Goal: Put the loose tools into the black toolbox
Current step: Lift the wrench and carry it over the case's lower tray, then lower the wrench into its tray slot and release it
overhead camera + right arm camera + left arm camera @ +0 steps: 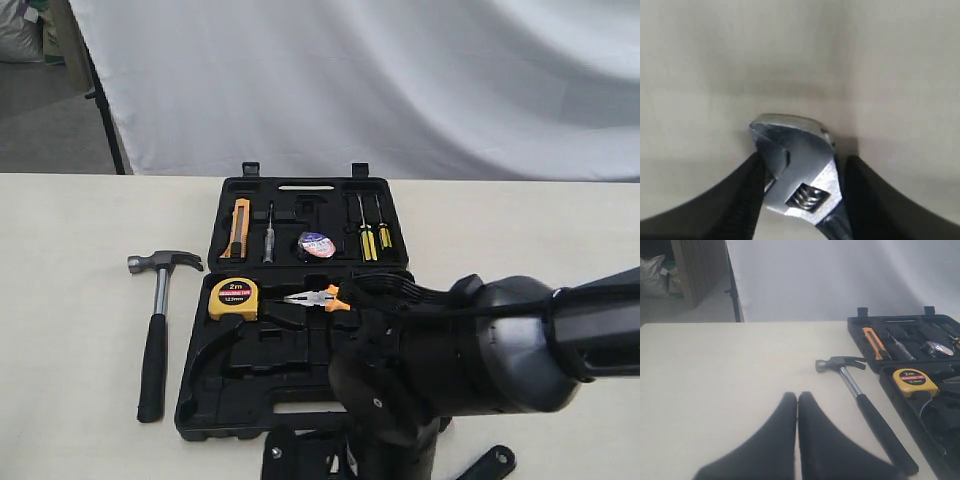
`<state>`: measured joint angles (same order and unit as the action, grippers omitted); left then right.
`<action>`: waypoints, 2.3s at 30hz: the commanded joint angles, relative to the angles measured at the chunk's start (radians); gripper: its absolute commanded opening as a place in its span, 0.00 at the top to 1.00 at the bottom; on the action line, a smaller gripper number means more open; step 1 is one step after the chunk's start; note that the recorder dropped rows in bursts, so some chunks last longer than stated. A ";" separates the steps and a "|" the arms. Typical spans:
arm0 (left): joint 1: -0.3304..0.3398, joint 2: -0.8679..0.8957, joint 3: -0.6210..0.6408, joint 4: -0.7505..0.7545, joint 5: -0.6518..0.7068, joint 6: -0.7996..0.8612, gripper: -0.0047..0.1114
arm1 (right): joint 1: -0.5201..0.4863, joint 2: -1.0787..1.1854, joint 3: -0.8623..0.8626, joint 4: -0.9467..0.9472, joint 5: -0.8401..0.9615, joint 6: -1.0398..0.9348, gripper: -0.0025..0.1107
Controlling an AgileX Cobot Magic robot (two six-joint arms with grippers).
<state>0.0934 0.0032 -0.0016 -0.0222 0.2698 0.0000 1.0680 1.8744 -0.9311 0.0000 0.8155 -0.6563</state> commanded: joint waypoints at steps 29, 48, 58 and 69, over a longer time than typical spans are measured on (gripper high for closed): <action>0.002 -0.003 0.002 -0.008 -0.001 0.000 0.95 | -0.091 -0.075 -0.290 0.189 0.269 -0.013 0.98; 0.002 -0.003 0.002 -0.008 -0.001 0.000 0.95 | -0.159 0.101 -0.549 0.147 0.108 0.013 0.98; 0.002 -0.003 0.002 -0.008 -0.001 0.000 0.95 | -0.159 0.283 -0.755 -0.048 0.150 0.060 0.98; 0.002 -0.003 0.002 -0.008 -0.001 0.000 0.95 | -0.195 0.392 -0.870 -0.050 0.123 0.083 0.98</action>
<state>0.0934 0.0032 -0.0016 -0.0222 0.2698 0.0000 0.9010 2.2606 -1.7899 -0.0425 0.9655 -0.5882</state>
